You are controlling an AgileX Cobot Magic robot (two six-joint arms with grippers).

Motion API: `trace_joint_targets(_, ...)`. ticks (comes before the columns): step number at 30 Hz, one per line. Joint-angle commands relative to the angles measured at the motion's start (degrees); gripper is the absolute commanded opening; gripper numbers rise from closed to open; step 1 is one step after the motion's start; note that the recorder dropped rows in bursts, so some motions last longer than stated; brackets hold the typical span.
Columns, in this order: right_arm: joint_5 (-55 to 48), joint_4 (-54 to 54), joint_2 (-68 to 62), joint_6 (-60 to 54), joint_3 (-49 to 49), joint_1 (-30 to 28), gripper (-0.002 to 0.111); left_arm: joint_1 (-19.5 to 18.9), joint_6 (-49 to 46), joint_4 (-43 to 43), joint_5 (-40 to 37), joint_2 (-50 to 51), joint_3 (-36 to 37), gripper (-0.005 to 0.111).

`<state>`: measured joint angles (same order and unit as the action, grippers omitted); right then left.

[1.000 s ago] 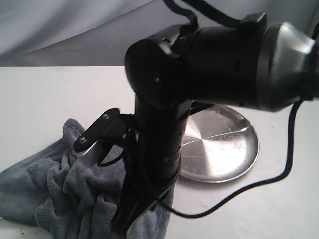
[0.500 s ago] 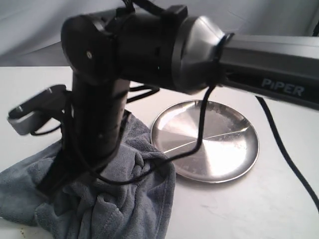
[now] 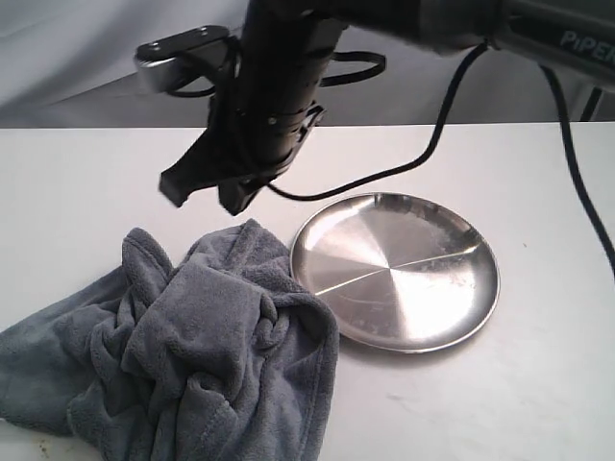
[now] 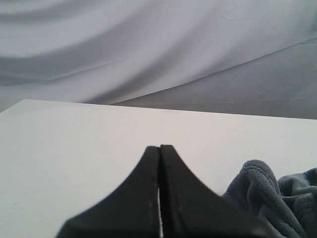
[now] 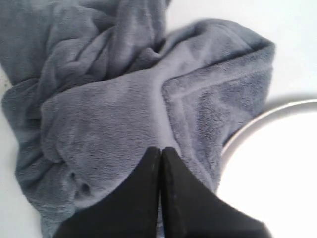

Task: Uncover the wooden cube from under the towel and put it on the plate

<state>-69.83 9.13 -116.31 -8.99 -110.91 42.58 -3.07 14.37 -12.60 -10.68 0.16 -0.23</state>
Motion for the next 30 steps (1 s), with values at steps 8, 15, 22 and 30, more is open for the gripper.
trace_joint_targets(8, -0.1, -1.9, 2.0, -4.2, 13.6, -3.3, 0.000, 0.0, 0.2, 0.0, 0.2, -0.2, 0.2, 0.000)
trace_joint_targets(15, 2.5, -2.3, 2.0, -4.2, 18.3, -3.3, 0.000, 0.0, 0.2, 0.0, 0.2, -0.2, 0.2, 0.000)
trace_joint_targets(22, 5.3, -3.5, 1.9, -4.1, 19.9, -3.3, 0.000, 0.0, 0.2, 0.0, 0.2, -0.2, 0.2, 0.000)
trace_joint_targets(30, 9.0, -5.9, -1.5, -1.3, 19.9, -3.3, 0.038, 0.0, 0.2, 0.0, 0.2, -0.2, 0.2, 0.000)
